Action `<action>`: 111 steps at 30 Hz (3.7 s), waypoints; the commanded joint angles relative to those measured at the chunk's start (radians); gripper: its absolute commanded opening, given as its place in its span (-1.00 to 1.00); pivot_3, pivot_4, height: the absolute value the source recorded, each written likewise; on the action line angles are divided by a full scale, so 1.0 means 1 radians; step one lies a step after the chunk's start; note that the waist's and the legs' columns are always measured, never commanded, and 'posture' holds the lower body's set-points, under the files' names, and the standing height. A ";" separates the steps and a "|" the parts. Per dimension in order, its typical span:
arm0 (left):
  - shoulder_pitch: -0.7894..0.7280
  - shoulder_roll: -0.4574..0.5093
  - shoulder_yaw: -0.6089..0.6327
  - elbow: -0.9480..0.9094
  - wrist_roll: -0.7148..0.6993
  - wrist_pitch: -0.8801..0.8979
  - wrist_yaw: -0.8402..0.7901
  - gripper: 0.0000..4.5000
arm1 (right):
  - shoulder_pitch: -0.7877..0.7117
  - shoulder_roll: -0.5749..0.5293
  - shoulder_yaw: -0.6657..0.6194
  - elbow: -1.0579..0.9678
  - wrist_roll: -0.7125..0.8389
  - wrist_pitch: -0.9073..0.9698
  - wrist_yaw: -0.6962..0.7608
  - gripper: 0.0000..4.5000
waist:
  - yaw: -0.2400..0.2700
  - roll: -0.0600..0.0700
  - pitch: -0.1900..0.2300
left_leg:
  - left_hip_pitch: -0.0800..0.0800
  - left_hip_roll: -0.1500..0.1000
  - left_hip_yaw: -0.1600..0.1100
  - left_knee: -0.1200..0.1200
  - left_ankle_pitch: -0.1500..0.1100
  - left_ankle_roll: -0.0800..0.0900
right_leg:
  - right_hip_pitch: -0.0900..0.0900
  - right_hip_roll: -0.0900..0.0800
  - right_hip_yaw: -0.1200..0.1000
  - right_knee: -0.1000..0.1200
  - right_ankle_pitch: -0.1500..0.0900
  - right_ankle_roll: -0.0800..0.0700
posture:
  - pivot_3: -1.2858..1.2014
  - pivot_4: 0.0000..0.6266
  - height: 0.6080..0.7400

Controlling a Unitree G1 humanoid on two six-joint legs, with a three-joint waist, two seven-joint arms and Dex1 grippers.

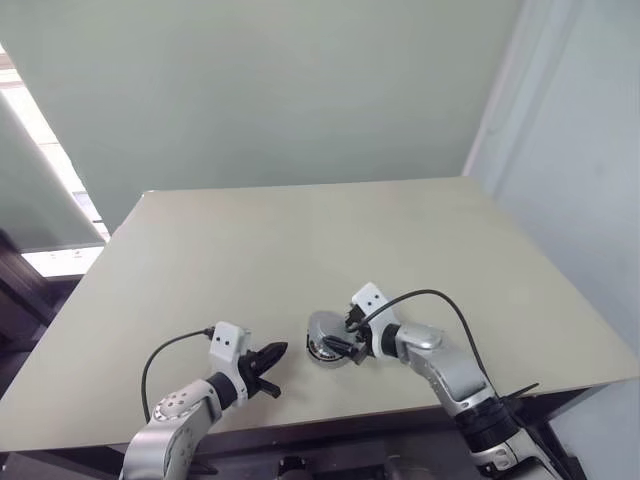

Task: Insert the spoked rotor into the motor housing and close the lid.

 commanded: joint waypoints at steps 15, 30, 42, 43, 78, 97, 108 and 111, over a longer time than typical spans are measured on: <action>-0.020 0.005 -0.010 -0.035 0.004 -0.008 -0.001 -1.00 | -0.128 -0.154 -0.027 0.156 0.100 -0.284 0.449 0.98 | 0.000 0.000 0.000 | 0.001 -0.001 0.000 0.001 0.000 0.000 | 0.002 0.000 0.000 0.000 0.001 0.001 | 0.03 -1.00 1.00; 0.022 0.041 0.000 -0.081 -0.009 0.007 -0.014 -1.00 | -0.308 -0.076 -0.024 0.596 0.028 -0.526 0.532 0.98 | -0.002 0.000 0.000 | 0.005 0.000 0.000 0.000 0.000 0.000 | 0.005 0.000 0.000 0.000 0.001 0.001 | 0.03 -1.00 1.00; 0.044 0.049 0.006 -0.099 -0.015 0.011 -0.007 -1.00 | -0.368 -0.066 -0.132 0.670 0.109 -0.442 0.671 0.98 | -0.003 0.001 0.000 | 0.011 0.000 0.000 0.000 0.000 0.000 | 0.010 0.000 0.000 0.001 0.000 0.000 | 0.03 -1.00 1.00; 0.044 0.049 0.006 -0.099 -0.015 0.011 -0.007 -1.00 | -0.374 -0.064 -0.135 0.684 0.102 -0.455 0.662 0.98 | -0.003 0.001 0.000 | 0.012 0.000 0.000 0.000 0.000 0.000 | 0.010 0.000 0.000 0.001 0.000 0.000 | 0.03 -1.00 1.00; 0.079 0.053 0.012 -0.137 -0.016 0.017 0.006 -1.00 | -0.449 0.035 -0.107 0.960 -0.101 -0.651 0.606 0.44 | -0.011 0.003 0.000 | 0.013 0.000 0.000 0.000 0.000 0.000 | 0.011 0.000 0.001 0.002 0.000 0.000 | 0.03 -1.00 1.00; 0.037 0.037 -0.020 -0.094 -0.006 0.003 -0.001 -1.00 | -0.412 0.000 0.126 0.746 -0.355 -0.421 0.475 0.44 | -0.010 0.005 0.000 | 0.014 -0.001 0.000 0.000 0.000 0.000 | 0.012 0.000 0.001 0.002 0.000 0.000 | 0.03 -1.00 1.00; 0.022 0.028 -0.031 -0.072 0.000 -0.010 -0.012 -1.00 | -0.400 -0.038 0.190 0.675 -0.374 -0.373 0.506 0.44 | -0.010 0.009 -0.003 | 0.016 -0.001 0.000 0.000 0.000 0.000 | 0.014 0.000 0.001 0.002 0.000 -0.001 | 0.03 -1.00 1.00; 0.017 0.027 -0.034 -0.065 0.002 -0.013 -0.015 -1.00 | -0.404 -0.045 0.198 0.672 -0.377 -0.363 0.512 0.44 | -0.007 0.009 -0.003 | 0.016 -0.001 0.000 0.000 0.000 0.000 | 0.014 -0.001 0.001 0.002 0.000 -0.001 | 0.03 -1.00 1.00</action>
